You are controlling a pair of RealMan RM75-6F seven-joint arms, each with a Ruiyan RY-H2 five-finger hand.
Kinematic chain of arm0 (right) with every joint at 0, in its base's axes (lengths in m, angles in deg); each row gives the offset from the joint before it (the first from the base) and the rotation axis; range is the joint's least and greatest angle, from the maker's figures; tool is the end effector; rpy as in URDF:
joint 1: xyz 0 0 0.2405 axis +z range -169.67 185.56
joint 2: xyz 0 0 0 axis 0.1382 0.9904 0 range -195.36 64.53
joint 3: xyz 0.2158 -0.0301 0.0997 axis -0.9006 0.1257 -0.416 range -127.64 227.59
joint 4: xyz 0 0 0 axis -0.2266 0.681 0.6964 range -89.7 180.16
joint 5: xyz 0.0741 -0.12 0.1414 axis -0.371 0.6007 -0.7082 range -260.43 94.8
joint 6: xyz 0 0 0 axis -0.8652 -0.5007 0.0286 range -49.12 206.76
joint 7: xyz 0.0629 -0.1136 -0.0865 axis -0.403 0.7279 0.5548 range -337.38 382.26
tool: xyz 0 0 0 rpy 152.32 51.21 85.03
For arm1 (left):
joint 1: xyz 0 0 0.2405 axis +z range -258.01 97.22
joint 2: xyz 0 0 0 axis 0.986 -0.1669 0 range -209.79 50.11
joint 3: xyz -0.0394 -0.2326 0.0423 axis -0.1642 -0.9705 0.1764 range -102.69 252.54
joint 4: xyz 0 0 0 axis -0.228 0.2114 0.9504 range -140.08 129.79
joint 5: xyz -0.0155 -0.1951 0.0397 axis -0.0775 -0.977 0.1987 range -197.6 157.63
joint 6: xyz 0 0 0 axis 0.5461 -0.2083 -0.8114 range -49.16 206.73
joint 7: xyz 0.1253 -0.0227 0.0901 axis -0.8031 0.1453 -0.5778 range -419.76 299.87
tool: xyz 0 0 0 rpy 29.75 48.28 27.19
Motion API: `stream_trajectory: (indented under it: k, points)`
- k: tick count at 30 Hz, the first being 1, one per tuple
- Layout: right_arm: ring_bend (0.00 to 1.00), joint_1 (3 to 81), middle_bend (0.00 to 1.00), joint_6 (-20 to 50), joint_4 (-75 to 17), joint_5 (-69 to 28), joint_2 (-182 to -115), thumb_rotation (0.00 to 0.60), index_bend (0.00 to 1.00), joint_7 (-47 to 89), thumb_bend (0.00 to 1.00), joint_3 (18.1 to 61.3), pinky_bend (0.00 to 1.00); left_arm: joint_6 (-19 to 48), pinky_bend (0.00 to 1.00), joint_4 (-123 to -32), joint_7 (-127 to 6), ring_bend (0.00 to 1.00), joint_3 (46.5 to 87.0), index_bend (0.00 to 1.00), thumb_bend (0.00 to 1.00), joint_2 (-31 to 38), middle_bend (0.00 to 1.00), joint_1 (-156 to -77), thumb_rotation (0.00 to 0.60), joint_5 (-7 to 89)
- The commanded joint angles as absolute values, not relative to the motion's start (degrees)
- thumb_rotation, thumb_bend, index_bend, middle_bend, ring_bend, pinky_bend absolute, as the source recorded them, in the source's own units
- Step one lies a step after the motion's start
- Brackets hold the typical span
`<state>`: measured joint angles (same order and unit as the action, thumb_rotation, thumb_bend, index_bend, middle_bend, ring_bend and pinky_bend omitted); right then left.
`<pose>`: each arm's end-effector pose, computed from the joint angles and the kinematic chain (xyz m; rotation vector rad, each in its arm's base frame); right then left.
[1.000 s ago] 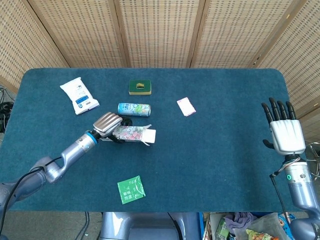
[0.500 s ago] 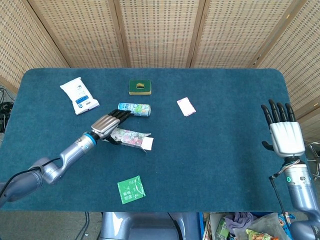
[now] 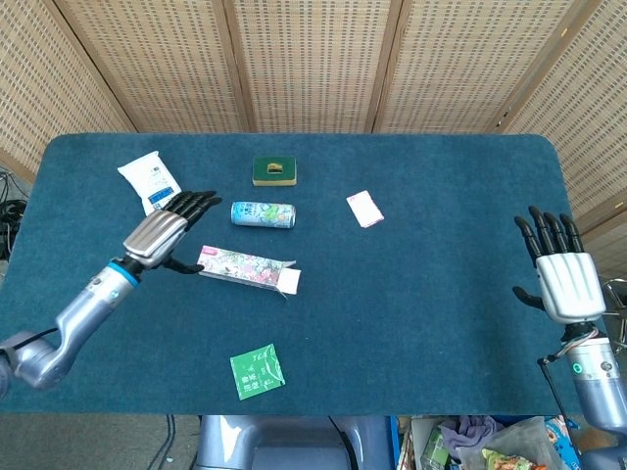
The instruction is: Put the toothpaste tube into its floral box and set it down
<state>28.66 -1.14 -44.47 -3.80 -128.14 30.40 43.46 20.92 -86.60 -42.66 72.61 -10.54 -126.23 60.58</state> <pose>-0.2517 -0.2829 0.1792 1.4789 -0.6404 0.9006 -0.1628 0.3706 0.0943 -1.8913 -0.9650 -1.1026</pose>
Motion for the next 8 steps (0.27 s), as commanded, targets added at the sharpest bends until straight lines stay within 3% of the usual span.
stream_trajectory:
  k: [1, 3, 8]
  points:
    - [0.00, 26.2, 0.00, -4.7, -40.9, 1.7, -129.2, 0.600, 0.00, 23.6, 0.00, 45.6, 0.00, 12.4, 0.00, -94.3, -49.9, 0.00, 72.7, 0.00, 0.17, -15.9, 0.00, -119.2, 0.600, 57.9]
    - [0.00, 24.7, 0.00, -6.8, -40.8, 2.9, -129.5, 0.600, 0.00, 21.6, 0.00, 46.1, 0.00, 7.6, 0.00, -97.0, -51.9, 0.00, 73.8, 0.00, 0.17, -17.1, 0.00, -114.8, 0.600, 57.1]
    - [0.00, 23.2, 0.00, -9.1, -40.8, 4.0, -129.6, 0.600, 0.00, 20.5, 0.00, 46.3, 0.00, 3.0, 0.00, -100.4, -54.9, 0.00, 74.8, 0.00, 0.17, -18.0, 0.00, -110.1, 0.600, 55.9]
